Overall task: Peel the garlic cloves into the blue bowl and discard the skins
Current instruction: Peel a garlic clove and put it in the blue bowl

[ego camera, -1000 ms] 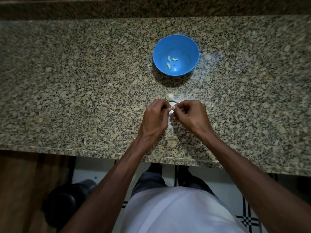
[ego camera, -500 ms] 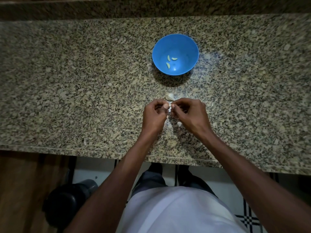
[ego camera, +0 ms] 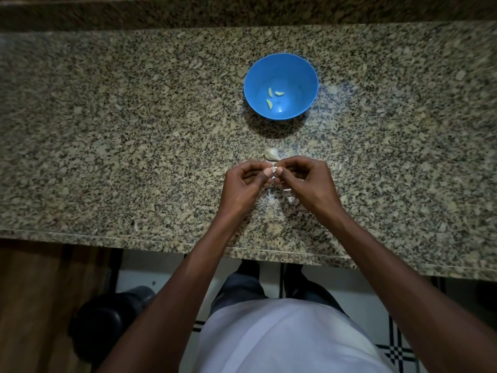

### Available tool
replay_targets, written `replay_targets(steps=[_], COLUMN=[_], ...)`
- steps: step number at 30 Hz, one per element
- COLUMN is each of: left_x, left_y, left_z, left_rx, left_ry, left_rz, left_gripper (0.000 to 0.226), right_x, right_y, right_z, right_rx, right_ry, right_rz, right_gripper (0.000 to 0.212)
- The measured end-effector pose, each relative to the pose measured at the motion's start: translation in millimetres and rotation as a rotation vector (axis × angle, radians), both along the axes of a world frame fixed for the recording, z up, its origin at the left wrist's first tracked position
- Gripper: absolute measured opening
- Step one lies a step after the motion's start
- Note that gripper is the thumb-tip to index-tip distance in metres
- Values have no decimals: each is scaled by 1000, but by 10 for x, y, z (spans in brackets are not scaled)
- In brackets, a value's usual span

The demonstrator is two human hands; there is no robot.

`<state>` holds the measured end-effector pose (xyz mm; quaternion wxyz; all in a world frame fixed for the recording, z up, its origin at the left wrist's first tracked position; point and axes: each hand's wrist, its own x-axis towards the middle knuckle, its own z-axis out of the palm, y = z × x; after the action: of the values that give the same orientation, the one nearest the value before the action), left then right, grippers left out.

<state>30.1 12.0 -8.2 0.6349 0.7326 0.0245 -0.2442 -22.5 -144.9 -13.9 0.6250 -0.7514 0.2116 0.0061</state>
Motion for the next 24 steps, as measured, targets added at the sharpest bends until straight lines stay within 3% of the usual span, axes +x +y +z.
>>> replay_targets(steps=[7,12,17,24], left_x=[24,34,23,4], left_y=[61,54,16,43], left_z=[-38,-17,-22,-63], left_rx=[-19,-178,-243,-247], left_ry=[110,318,405,382], left_rz=[-56,23,72,35], left_gripper=[22,21,21,27], right_x=[-19,-50,-55,-70], right_y=[-44,-65,-32,-10], right_z=[-17,-8,-21,-22], right_rx=[-12,13,-30,-76], right_ry=[-14,-29,-16,-9], right_rz=[40,53,42,13], right_gripper=[10,12,13,13])
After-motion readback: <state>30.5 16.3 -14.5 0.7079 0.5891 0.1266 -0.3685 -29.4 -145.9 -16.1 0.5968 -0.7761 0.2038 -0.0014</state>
